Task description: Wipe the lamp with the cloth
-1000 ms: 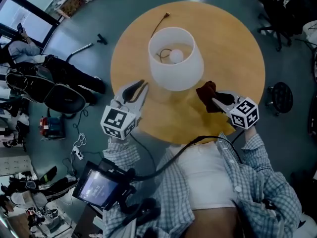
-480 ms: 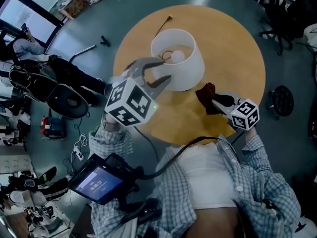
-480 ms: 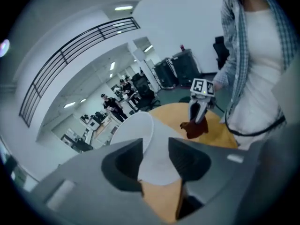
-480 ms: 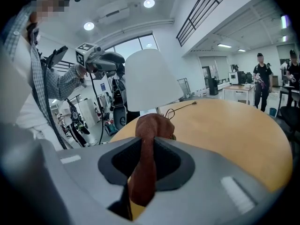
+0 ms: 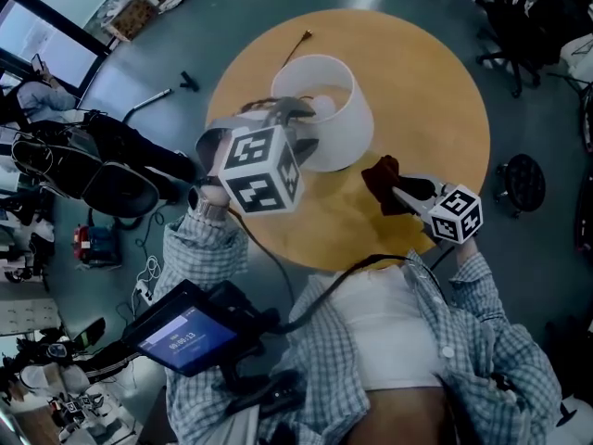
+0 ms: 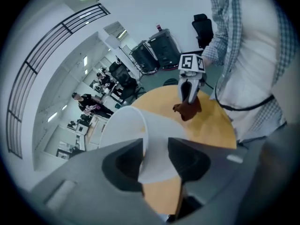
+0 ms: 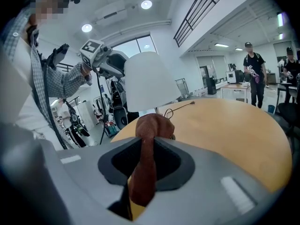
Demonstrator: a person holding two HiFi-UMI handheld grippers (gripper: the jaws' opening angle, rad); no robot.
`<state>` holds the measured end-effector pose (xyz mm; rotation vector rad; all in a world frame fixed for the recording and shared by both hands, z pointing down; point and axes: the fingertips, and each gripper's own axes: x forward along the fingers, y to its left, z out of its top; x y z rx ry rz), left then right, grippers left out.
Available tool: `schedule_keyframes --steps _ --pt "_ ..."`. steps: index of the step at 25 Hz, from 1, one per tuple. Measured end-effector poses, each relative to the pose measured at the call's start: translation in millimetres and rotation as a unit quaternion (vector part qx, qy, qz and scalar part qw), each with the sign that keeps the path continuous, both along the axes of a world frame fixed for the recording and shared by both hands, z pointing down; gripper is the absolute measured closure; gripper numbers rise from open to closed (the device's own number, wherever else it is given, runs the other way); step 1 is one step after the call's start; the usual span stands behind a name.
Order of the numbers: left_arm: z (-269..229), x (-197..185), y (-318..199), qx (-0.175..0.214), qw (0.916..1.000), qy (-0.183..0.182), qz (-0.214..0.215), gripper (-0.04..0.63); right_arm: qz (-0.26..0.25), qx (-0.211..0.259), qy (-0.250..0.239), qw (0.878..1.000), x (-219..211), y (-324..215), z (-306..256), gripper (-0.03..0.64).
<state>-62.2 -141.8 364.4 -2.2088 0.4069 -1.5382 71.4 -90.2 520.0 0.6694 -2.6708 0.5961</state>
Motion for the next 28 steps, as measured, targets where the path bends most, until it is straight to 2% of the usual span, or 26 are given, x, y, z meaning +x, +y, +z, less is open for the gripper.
schedule_keyframes --steps 1,5,10,14,16,21,28 --pt "1.3 -0.4 1.2 -0.005 1.0000 0.001 0.007 0.435 0.002 -0.001 0.000 1.000 0.1 0.1 0.1 0.535" --pt "2.0 -0.5 -2.2 0.002 0.9994 0.005 0.035 0.446 0.005 -0.004 0.003 1.000 1.0 -2.6 2.8 0.535" --pt "-5.5 4.0 -11.5 0.017 0.9986 0.024 0.044 0.446 0.016 0.004 0.005 1.000 1.4 -3.9 0.1 0.535" --pt "-10.7 9.4 -36.3 0.021 0.9977 0.052 0.037 0.441 0.018 0.036 0.024 0.999 -6.3 -13.4 0.6 0.535" --pt "-14.1 10.2 -48.8 0.018 0.9970 0.068 0.031 0.437 0.006 0.067 0.053 0.996 -13.7 -18.3 0.4 0.535" --pt "-20.9 14.7 -80.0 0.009 0.9943 0.105 0.018 0.431 -0.042 0.160 0.134 0.977 -45.1 -39.1 -12.2 0.535" --pt "-25.0 25.9 -123.4 0.000 0.9870 0.160 0.010 0.423 -0.091 0.258 0.218 0.937 -91.1 -92.6 -16.5 0.537"
